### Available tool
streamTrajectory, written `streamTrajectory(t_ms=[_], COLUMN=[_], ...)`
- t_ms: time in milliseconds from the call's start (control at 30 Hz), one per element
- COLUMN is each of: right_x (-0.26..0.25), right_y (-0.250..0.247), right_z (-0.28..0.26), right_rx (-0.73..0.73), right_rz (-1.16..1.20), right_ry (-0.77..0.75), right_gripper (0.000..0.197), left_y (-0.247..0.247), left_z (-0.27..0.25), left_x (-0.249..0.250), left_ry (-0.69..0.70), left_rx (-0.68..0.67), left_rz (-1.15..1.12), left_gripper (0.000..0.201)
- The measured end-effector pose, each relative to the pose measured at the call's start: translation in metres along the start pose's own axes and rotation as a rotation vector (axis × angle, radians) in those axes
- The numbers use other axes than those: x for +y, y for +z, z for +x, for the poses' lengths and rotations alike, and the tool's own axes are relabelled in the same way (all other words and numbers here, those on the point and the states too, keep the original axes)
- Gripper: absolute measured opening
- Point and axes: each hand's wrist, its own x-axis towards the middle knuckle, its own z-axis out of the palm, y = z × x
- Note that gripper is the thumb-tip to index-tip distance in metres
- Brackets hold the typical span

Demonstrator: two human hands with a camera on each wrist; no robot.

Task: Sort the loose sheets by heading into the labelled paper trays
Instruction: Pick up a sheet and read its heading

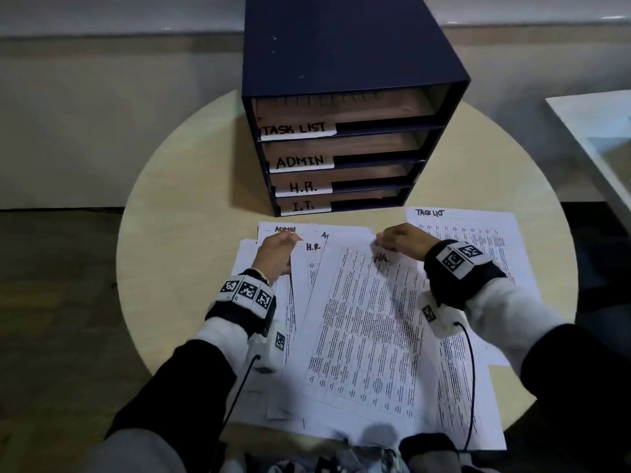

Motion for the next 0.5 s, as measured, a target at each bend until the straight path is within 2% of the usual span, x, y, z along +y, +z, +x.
streamTrajectory(t_ms=[33, 133, 200, 267, 333, 367, 500], right_x=[0.001, 0.001, -0.002, -0.003, -0.005, -0.007, -0.020], right_y=[-0.002, 0.001, 0.009, 0.016, 0.022, 0.024, 0.037], right_z=[-0.003, -0.012, -0.018, -0.022, -0.022, -0.023, -0.022], right_rx=[-0.011, -0.066, -0.121, -0.133, -0.105, -0.079, 0.001], right_rz=[-0.067, -0.249, -0.269, -0.232, -0.240, -0.323, -0.655], right_ry=[-0.023, -0.096, -0.108, -0.120, -0.205, -0.274, -0.478], right_gripper=[0.021, 0.025, 0.021, 0.031, 0.045, 0.049, 0.044], left_y=[-0.001, -0.003, -0.005, -0.006, -0.007, -0.009, -0.011], left_z=[-0.001, -0.002, -0.003, -0.005, -0.005, -0.005, -0.009], left_x=[0.001, 0.002, 0.002, 0.002, 0.001, -0.001, -0.002], left_ry=[-0.023, -0.067, -0.091, -0.115, -0.149, -0.160, -0.124], left_rx=[-0.004, -0.027, -0.055, -0.101, -0.144, -0.164, -0.279], left_rz=[-0.045, -0.138, -0.148, -0.151, -0.163, -0.160, -0.098], left_gripper=[0.025, 0.029, 0.028, 0.025, 0.022, 0.021, 0.022])
